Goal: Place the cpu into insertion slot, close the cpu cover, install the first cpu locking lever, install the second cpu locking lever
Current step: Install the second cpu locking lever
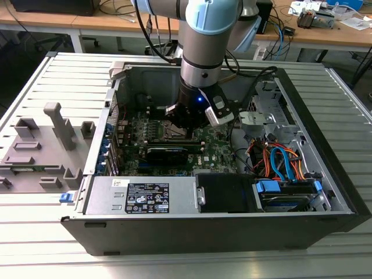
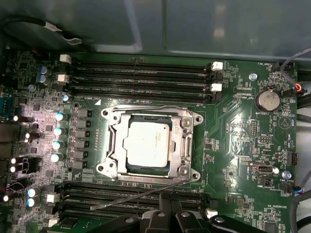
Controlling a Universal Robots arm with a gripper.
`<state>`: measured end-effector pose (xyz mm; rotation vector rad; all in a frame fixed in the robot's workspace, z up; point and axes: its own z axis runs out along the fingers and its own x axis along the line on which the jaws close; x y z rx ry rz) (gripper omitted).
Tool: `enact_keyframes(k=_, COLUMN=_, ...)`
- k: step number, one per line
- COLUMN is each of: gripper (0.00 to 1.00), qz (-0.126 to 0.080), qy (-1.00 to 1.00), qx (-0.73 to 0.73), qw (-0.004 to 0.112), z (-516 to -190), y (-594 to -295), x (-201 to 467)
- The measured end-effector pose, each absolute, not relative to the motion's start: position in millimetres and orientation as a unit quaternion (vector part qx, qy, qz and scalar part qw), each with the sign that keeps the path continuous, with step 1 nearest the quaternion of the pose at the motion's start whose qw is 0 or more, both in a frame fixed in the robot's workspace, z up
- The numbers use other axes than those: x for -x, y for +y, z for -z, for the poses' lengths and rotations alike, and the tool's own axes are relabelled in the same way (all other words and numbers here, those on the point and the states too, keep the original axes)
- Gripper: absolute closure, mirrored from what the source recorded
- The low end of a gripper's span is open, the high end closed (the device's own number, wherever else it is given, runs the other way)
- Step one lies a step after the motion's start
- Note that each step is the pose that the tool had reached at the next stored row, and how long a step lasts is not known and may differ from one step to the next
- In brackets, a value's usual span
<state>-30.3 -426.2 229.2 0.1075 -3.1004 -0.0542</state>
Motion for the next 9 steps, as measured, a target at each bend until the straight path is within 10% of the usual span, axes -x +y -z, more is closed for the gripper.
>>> enact_keyframes(k=9, gripper=0.89, qz=0.017, qy=-0.999, qx=-0.035, qw=0.019, z=-218, y=-419, x=31)
